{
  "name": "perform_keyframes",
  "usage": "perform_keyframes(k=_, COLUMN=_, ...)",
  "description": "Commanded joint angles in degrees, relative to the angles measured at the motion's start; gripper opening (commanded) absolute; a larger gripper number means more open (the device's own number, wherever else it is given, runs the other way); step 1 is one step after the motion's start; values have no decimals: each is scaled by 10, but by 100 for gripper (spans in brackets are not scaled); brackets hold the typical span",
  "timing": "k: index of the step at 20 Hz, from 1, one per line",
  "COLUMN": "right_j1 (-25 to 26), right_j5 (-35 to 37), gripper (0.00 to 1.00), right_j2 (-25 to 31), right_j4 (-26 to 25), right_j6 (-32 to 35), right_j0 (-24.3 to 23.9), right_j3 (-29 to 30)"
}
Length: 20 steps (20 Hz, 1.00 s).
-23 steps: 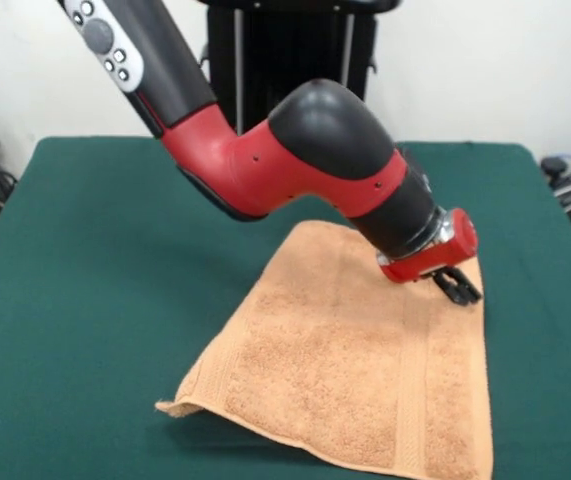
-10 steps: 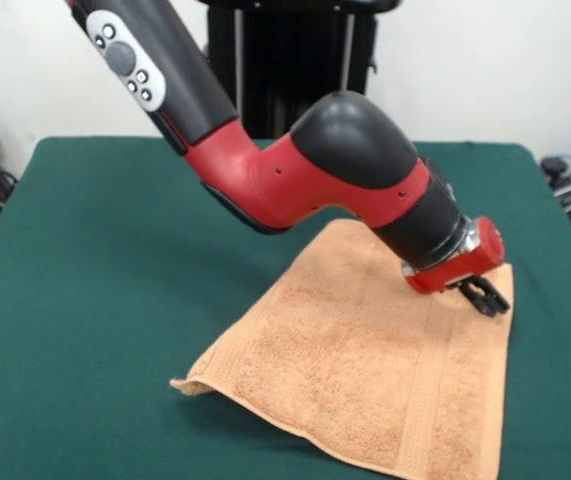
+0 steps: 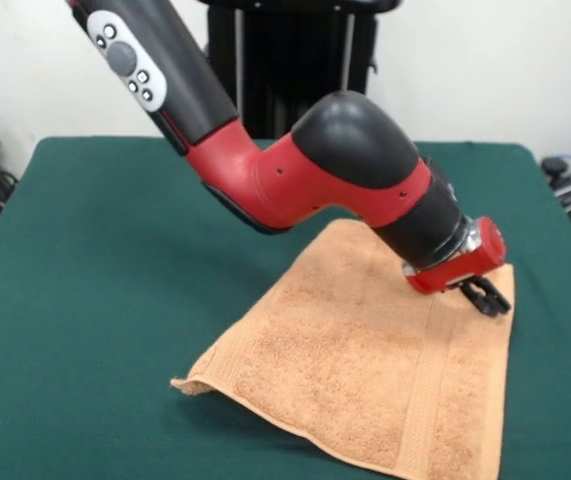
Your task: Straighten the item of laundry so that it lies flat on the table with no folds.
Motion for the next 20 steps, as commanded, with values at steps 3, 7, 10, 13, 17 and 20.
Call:
perform_keyframes(k=3, right_j1=-78, right_j5=-8, gripper=0, right_j2=-25, right_j4=-4, right_j6=63, right_j0=52, right_j3=-8)
perform_keyframes(k=7, right_j1=-155, right_j5=38, gripper=0, right_j2=-23, right_j4=23, right_j6=81, right_j0=45, right_j3=26)
perform_keyframes(k=10, right_j1=-170, right_j5=59, gripper=0, right_j2=-30, right_j4=35, right_j6=79, right_j0=50, right_j3=25)
perform_keyframes(k=13, right_j1=-199, right_j5=95, gripper=0, right_j2=-26, right_j4=53, right_j6=73, right_j0=43, right_j3=25)
perform_keyframes(k=17, right_j1=-195, right_j5=122, gripper=0, right_j2=-25, right_j4=65, right_j6=51, right_j0=38, right_j3=5)
perform_keyframes(k=20, right_j1=-176, right_j5=121, gripper=0, right_j2=-27, right_j4=63, right_j6=35, right_j0=37, right_j3=-9)
